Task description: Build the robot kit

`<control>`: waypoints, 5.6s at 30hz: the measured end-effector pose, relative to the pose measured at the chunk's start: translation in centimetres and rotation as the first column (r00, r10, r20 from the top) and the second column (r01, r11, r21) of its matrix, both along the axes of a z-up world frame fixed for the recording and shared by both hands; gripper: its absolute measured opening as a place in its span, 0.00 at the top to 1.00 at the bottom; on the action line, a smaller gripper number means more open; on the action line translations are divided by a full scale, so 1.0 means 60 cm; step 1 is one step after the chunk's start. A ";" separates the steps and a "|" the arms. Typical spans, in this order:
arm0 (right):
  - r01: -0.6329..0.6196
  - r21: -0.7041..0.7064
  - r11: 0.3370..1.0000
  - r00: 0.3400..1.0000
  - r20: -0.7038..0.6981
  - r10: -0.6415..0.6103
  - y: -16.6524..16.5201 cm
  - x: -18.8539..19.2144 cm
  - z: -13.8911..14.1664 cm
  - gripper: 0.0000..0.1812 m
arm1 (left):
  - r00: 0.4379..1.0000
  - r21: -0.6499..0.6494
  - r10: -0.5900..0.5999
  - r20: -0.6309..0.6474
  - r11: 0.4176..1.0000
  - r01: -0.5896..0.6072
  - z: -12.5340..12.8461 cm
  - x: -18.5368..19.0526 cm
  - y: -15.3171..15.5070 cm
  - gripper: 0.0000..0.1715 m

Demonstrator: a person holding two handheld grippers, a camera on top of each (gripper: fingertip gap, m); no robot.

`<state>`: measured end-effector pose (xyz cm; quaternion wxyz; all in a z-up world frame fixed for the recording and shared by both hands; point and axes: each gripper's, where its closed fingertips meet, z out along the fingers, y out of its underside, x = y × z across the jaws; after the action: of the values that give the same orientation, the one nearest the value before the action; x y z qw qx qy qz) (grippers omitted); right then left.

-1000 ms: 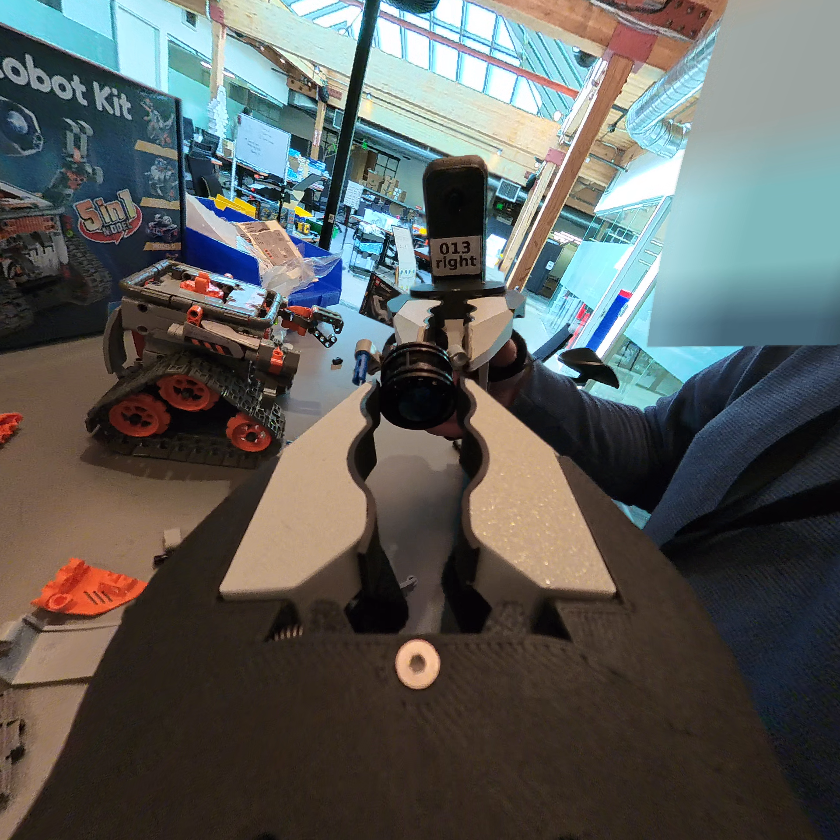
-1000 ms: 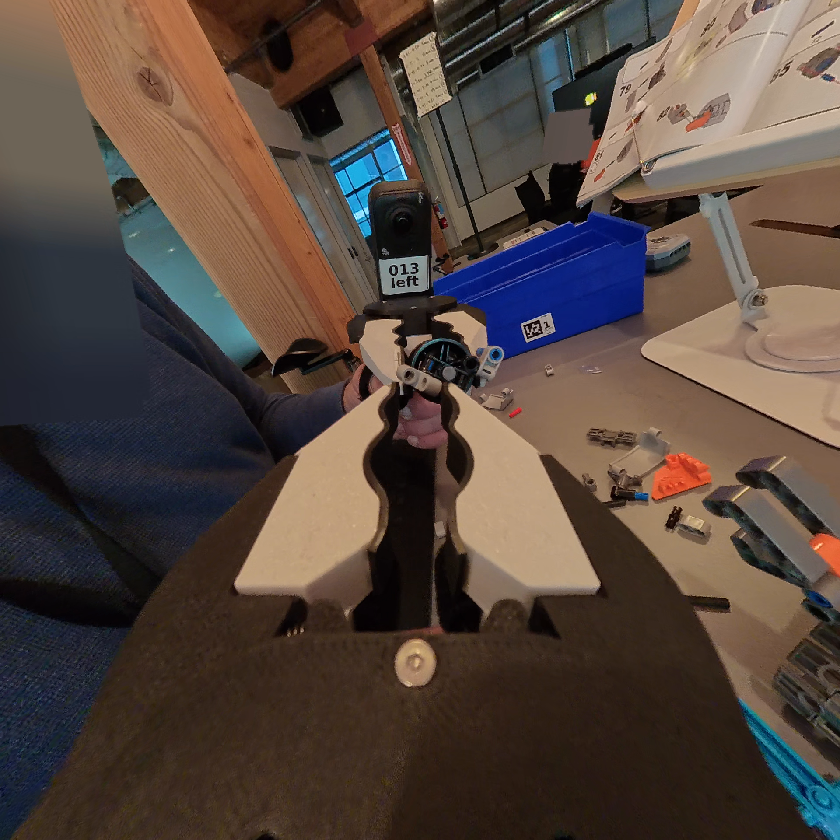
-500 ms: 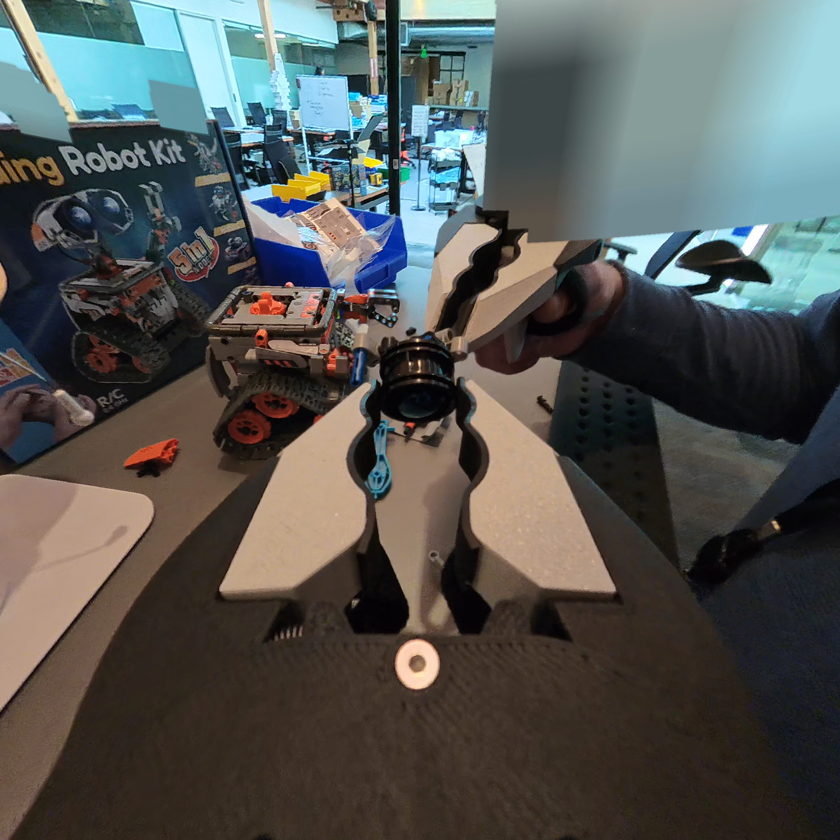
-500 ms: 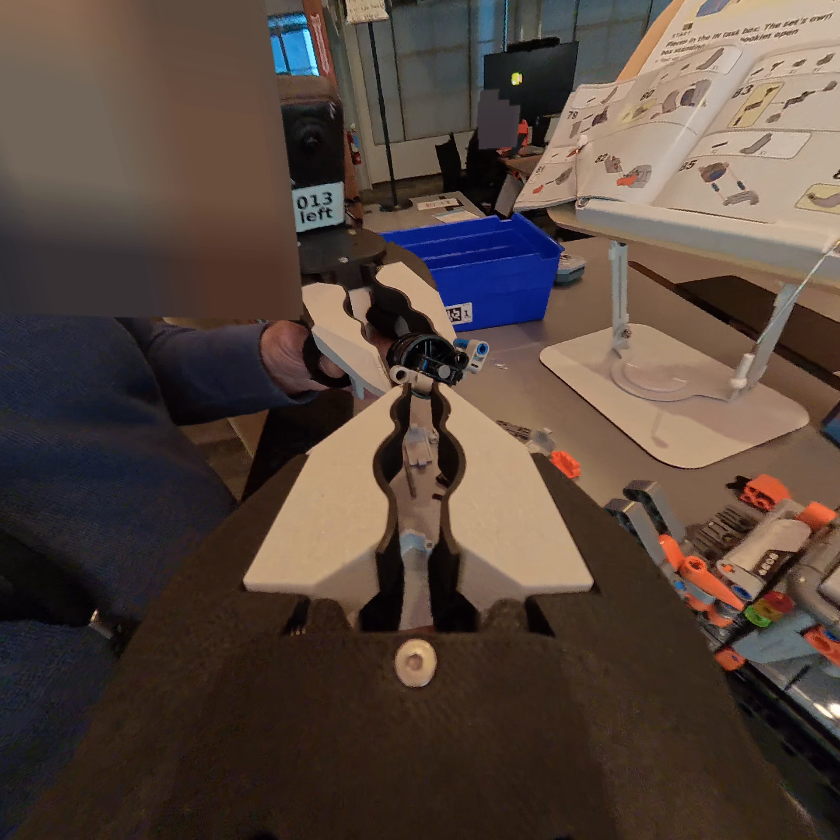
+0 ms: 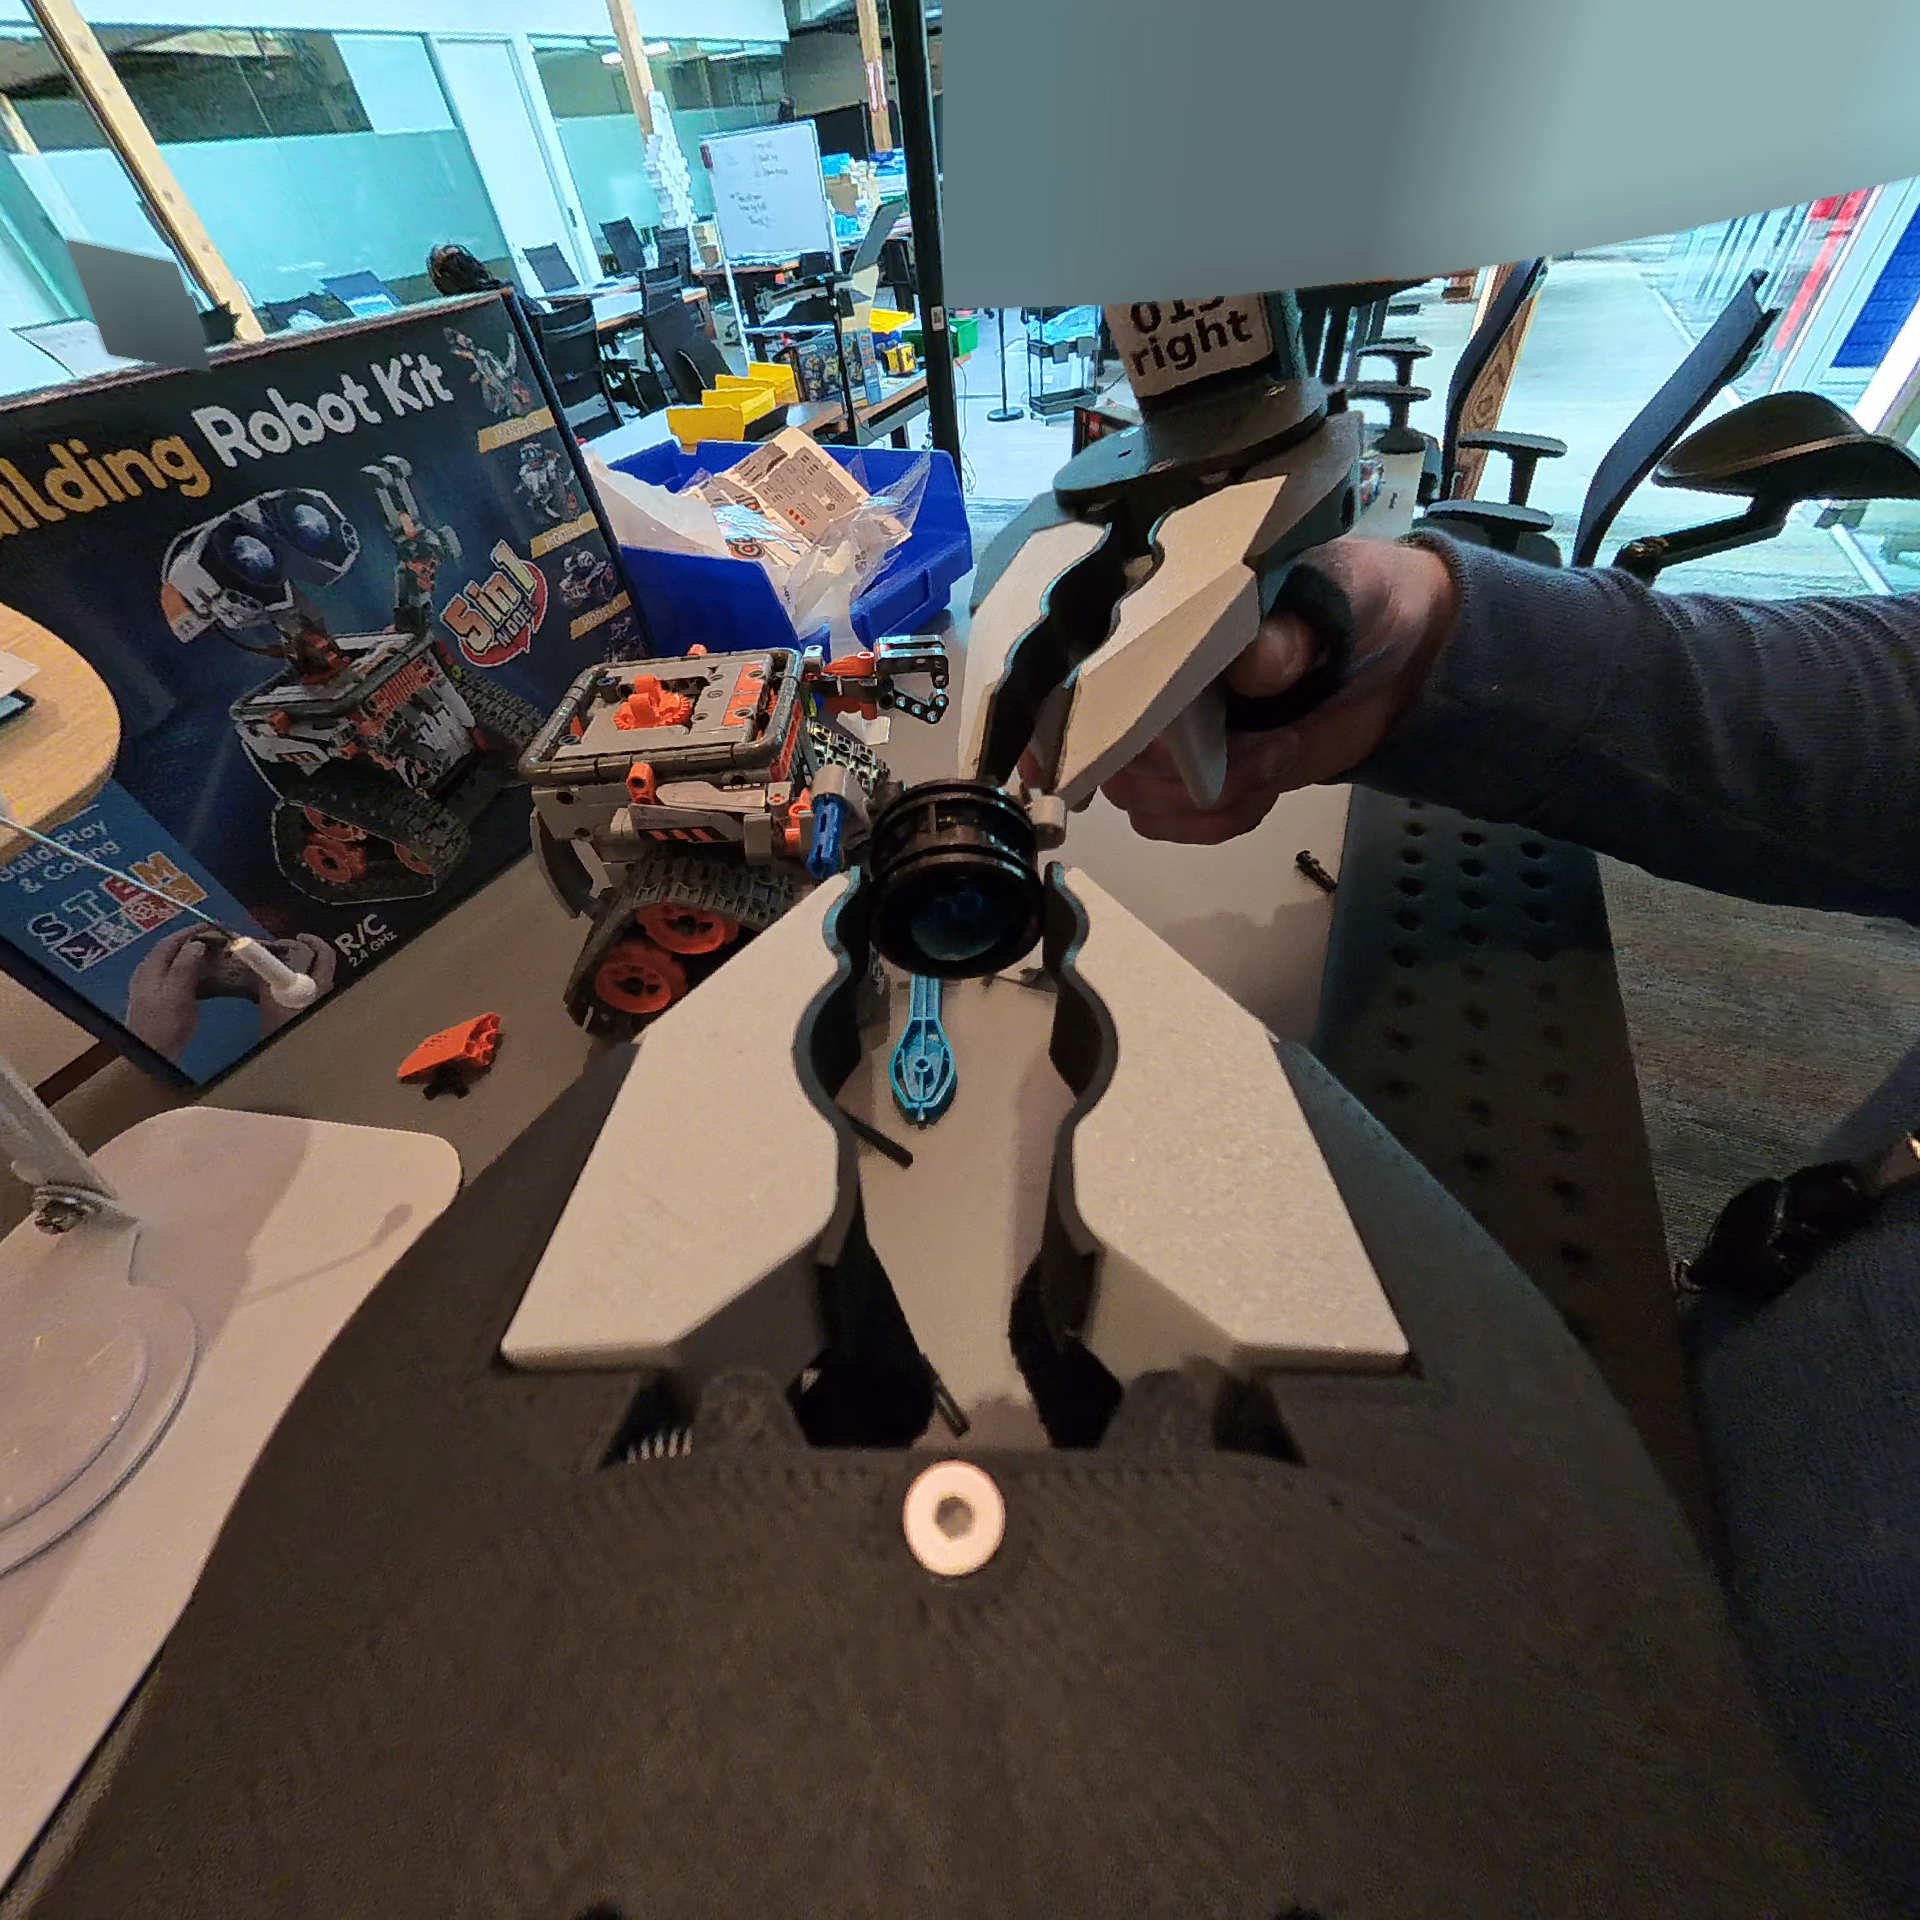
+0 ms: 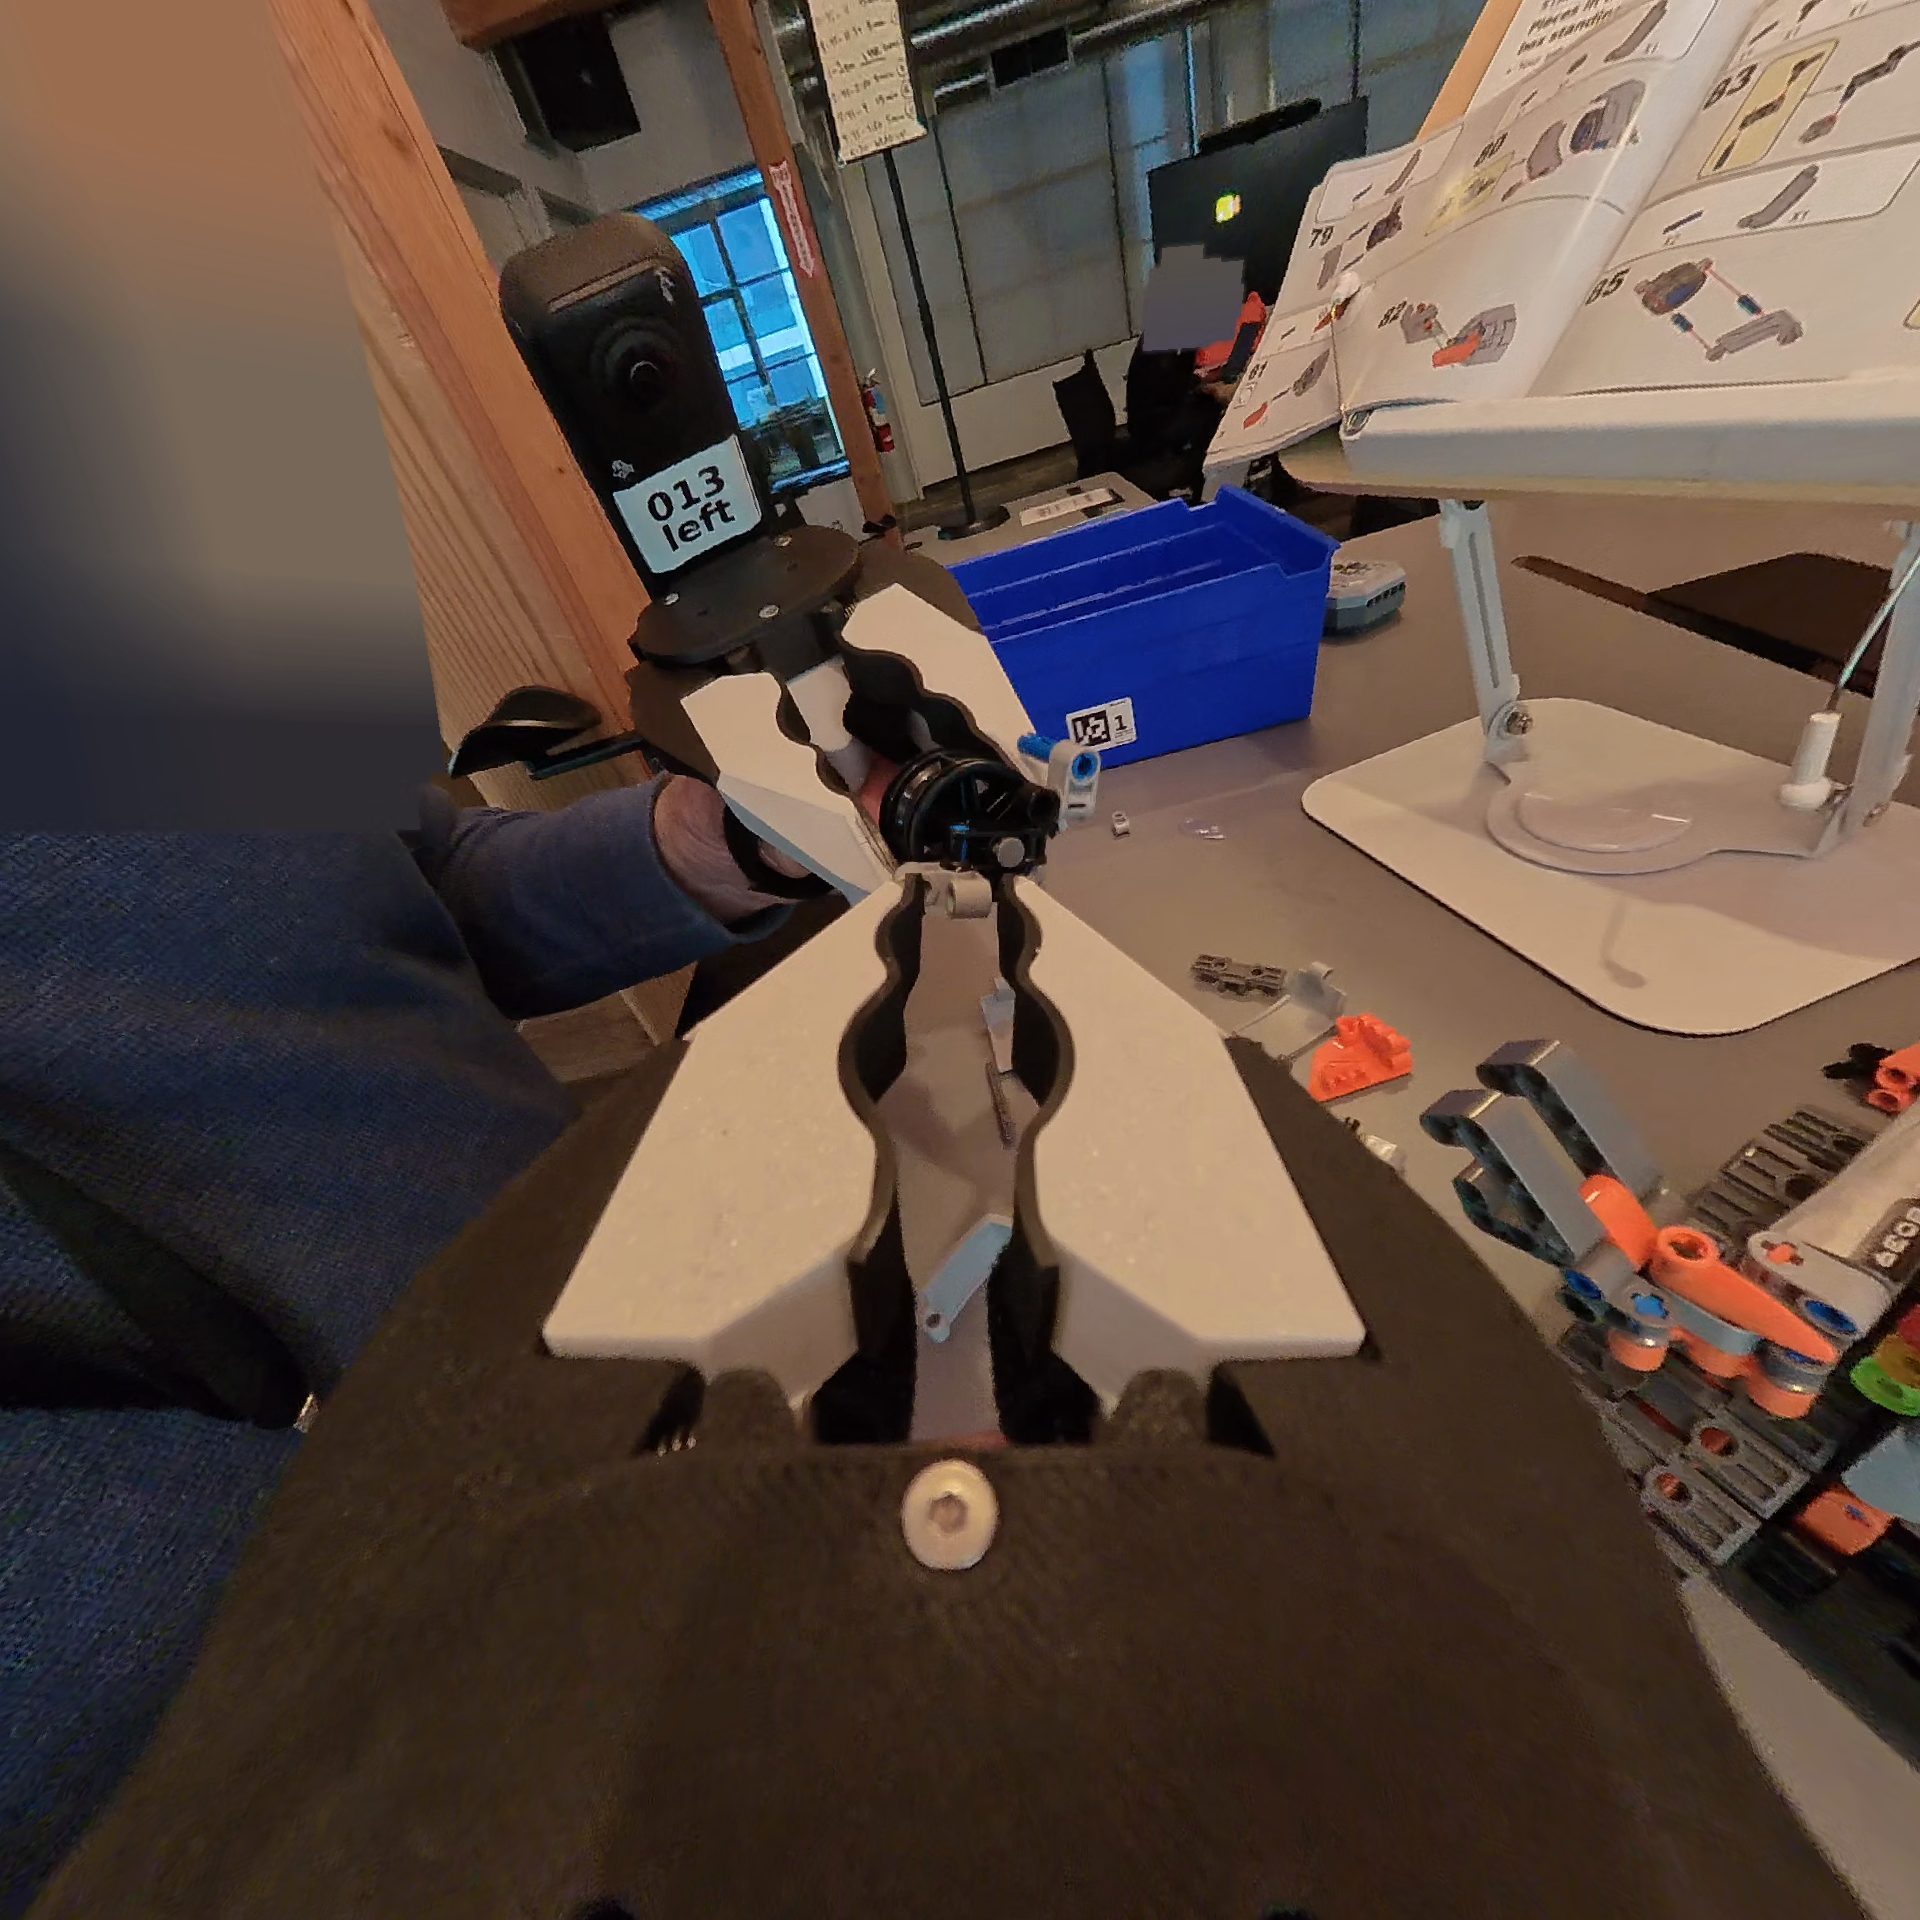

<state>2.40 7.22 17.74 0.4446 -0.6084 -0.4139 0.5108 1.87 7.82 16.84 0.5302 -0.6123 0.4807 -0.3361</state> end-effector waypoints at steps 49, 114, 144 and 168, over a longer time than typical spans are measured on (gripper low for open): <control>0.018 -0.020 1.000 0.948 -0.319 -0.024 0.030 0.094 0.021 0.98 | 0.725 0.091 0.512 -0.461 0.840 -0.535 0.048 -0.481 0.029 0.84; 0.041 0.078 0.996 0.962 -0.274 -0.018 0.031 0.002 0.026 0.98 | 0.836 -0.280 -0.016 -0.548 0.946 -0.165 -0.103 -0.250 -0.008 0.99; 0.040 0.064 0.997 0.961 -0.275 -0.021 0.031 0.014 0.011 0.98 | 0.867 -0.591 -0.045 -0.496 0.749 -0.299 -0.250 -0.222 -0.048 0.91; 0.038 0.064 0.997 0.969 -0.247 -0.021 0.033 0.009 0.001 0.98 | 0.867 -0.623 -0.223 -0.445 0.773 -0.121 -0.259 -0.157 -0.086 0.97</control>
<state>2.93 9.22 17.80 0.5204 -0.5310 -0.3635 0.5613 -7.55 2.65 1.30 0.1421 -0.8054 0.4754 -0.3242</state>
